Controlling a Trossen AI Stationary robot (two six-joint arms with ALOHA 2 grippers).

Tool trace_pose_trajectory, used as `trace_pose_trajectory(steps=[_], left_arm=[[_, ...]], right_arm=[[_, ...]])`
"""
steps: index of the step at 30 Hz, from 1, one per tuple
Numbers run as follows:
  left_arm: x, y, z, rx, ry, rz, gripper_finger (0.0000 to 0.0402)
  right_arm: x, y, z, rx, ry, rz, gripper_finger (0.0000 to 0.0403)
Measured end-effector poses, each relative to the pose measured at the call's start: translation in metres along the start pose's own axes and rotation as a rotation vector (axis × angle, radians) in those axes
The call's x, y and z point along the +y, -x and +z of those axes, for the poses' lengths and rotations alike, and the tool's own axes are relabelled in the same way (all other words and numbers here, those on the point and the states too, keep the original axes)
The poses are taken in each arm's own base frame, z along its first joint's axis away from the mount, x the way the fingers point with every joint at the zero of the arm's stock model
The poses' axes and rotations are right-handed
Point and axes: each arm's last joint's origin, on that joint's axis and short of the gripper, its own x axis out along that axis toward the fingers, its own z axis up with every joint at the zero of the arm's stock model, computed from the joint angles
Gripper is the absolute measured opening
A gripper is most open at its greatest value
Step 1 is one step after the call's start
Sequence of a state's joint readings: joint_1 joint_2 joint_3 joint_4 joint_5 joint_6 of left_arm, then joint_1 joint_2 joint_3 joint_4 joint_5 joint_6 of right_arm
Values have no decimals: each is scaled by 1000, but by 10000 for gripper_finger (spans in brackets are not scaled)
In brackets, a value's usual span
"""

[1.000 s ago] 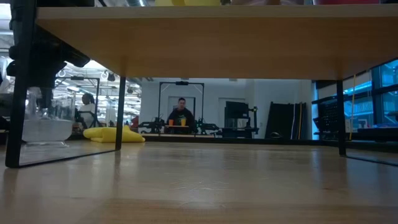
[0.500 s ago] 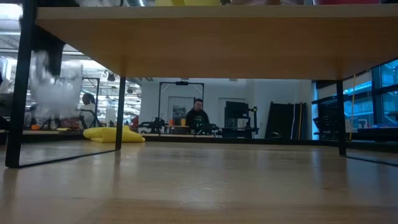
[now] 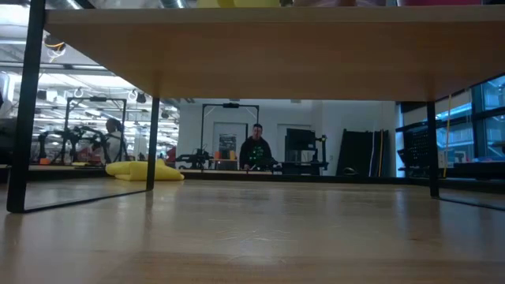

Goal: Stack small to large cups/mugs on shelf

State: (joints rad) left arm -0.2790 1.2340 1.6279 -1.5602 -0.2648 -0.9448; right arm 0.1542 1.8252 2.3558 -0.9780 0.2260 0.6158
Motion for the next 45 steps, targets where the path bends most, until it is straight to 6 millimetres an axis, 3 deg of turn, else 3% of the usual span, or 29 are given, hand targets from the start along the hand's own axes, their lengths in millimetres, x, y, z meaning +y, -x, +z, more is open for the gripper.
trace_pose_trajectory(steps=[4,11,20,28,39,45], left_arm=[[-27,2,18,-4,-84,-18,0],[-61,-32,33,116,-199,8,0],[-74,-46,29,157,-233,25,0],[-87,-44,27,104,-222,-53,0],[-103,-79,26,195,-258,45,0],[-104,-82,25,215,-261,71,0]], right_arm=[[-1,5,2,-10,19,-2,108],[-5,27,7,-39,14,-30,108],[-8,49,9,-65,14,-60,108],[-10,51,7,-43,21,-83,108],[-10,50,7,-42,15,-82,108],[-9,51,4,-26,10,-84,108]])
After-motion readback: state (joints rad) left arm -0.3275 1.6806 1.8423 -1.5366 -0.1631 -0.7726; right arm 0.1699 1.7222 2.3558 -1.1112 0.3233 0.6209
